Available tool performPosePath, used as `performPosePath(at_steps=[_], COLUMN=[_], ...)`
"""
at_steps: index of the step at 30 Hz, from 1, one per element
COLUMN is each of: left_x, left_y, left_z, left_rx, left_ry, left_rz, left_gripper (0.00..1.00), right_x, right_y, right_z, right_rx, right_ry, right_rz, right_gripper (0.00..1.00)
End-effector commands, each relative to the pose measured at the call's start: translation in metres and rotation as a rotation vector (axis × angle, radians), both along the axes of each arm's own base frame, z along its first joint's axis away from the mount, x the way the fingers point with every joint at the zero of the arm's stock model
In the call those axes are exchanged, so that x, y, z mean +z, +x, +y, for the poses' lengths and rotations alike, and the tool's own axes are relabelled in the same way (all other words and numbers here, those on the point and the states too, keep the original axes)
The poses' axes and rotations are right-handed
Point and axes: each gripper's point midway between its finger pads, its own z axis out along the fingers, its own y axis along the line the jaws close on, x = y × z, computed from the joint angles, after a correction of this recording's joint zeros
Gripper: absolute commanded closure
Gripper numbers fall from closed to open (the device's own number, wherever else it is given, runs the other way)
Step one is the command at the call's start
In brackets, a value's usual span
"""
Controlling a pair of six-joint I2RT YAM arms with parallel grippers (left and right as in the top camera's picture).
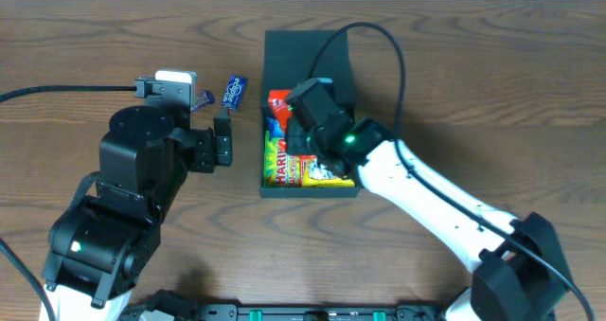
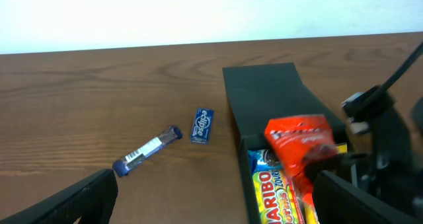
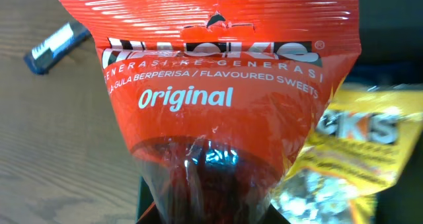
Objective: Pack container
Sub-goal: 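Carry the red bag over the box and lower it in, then push the red bag down into the box and release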
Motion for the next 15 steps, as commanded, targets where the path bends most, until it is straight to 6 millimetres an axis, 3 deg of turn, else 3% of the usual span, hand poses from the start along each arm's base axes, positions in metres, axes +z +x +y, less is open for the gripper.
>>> performPosePath(at_steps=[1, 2, 4, 5, 7, 14, 15], left_x=[0.007, 0.007, 0.007, 0.007, 0.007, 0.007, 0.007], left_y=[0.0, 0.0, 0.0, 0.0, 0.0, 0.0, 0.0], left_z=[0.005, 0.005, 0.005, 0.005, 0.005, 0.005, 0.005], left_rx=[0.026, 0.026, 0.026, 0.026, 0.026, 0.026, 0.026], left_ry=[-0.005, -0.005, -0.004, -0.005, -0.004, -0.004, -0.004], left_rz=[-0.019, -0.019, -0.019, -0.019, -0.018, -0.018, -0.017], left_gripper=[0.05, 0.05, 0.05, 0.05, 0.05, 0.05, 0.05], right_x=[-0.016, -0.022, -0.026, -0.027, -0.026, -0.016, -0.014], right_y=[-0.004, -0.006, -0.009, -0.009, -0.009, 0.001, 0.002], right_z=[0.006, 0.008, 0.01, 0.009, 0.01, 0.009, 0.01], right_rx=[-0.027, -0.019, -0.012, -0.007, 0.027, 0.074, 0.073], right_ry=[-0.034, -0.043, -0.052, -0.057, -0.074, -0.081, -0.074], right_rz=[0.014, 0.024, 0.032, 0.032, 0.017, -0.034, -0.041], right_gripper=[0.99, 0.95, 0.47, 0.28, 0.01, 0.01, 0.05])
